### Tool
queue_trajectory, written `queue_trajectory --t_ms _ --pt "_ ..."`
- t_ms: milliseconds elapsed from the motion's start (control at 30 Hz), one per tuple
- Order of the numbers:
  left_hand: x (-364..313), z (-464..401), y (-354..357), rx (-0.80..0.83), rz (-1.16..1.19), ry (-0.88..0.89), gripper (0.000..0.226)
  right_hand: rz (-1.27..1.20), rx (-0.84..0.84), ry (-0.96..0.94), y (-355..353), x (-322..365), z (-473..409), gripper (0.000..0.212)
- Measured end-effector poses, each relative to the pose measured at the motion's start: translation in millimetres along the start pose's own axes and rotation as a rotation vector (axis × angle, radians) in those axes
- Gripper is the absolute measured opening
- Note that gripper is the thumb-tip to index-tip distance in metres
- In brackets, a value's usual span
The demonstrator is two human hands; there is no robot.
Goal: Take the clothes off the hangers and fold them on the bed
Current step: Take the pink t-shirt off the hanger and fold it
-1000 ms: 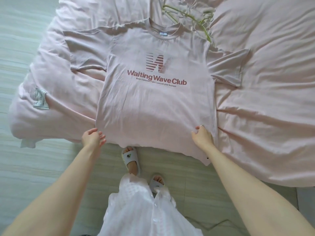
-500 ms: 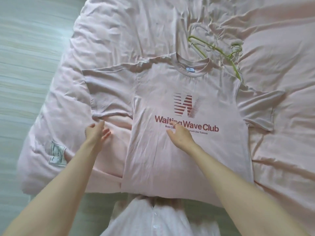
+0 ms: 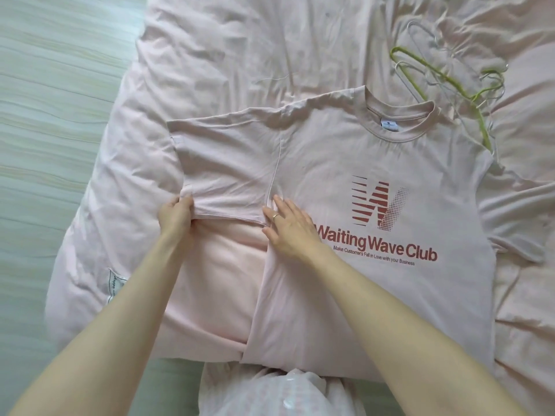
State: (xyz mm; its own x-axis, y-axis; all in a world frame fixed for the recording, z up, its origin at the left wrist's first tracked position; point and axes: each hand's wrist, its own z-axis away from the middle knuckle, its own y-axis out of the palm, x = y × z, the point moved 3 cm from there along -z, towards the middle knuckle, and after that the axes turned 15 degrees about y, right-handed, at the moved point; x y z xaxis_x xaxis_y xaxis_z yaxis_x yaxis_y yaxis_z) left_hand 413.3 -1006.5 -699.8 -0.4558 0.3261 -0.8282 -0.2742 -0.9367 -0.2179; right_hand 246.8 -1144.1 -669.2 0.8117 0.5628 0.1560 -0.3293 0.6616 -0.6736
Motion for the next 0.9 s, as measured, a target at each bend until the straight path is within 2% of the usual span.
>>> queue_trajectory --t_ms 100,200,267,333,400,467,500,567,633,667,733,800,833,900 --pt "-12 10 4 0.070 0.057 0.010 0.026 -0.248 0.012 0.003 0 -3 -10 0.045" --pt "-37 24 14 0.147 0.088 0.061 0.028 -0.664 0.010 0.124 -16 -12 -11 0.043" --pt "-55 32 27 0.261 -0.003 0.279 0.023 -1.062 0.109 0.294 -31 -28 -7 0.050" --pt "-71 50 49 0.376 -0.211 0.610 0.035 -1.404 0.253 0.395 -43 -51 -2 0.059" --pt "-79 77 80 0.521 -0.400 0.895 0.050 -1.593 0.324 0.422 -56 -75 1 0.062" --pt "-72 107 113 0.737 -0.548 1.022 0.052 -1.669 0.310 0.457 -64 -96 1 0.064" --pt "-64 120 127 0.864 -0.621 1.045 0.047 -1.685 0.295 0.474 -67 -105 2 0.065" --pt "-44 137 145 1.115 -0.727 0.968 0.038 -1.697 0.280 0.504 -68 -118 4 0.066" --pt "-25 140 151 1.225 -0.748 0.837 0.035 -1.680 0.292 0.533 -63 -129 4 0.068" --pt "-20 137 149 1.182 -0.710 0.802 0.033 -1.647 0.306 0.547 -61 -132 4 0.069" --pt "-17 120 138 0.927 -0.606 0.807 0.032 -1.536 0.257 0.587 -54 -136 -1 0.067" --pt "-17 98 118 0.591 -0.586 0.814 0.031 -1.349 0.048 0.630 -54 -136 -7 0.053" --pt "-14 84 108 0.457 -0.593 0.762 0.029 -1.209 -0.091 0.627 -57 -135 -13 0.048" --pt "-5 62 92 0.340 -0.597 0.558 0.027 -0.907 -0.330 0.563 -68 -128 -25 0.042"
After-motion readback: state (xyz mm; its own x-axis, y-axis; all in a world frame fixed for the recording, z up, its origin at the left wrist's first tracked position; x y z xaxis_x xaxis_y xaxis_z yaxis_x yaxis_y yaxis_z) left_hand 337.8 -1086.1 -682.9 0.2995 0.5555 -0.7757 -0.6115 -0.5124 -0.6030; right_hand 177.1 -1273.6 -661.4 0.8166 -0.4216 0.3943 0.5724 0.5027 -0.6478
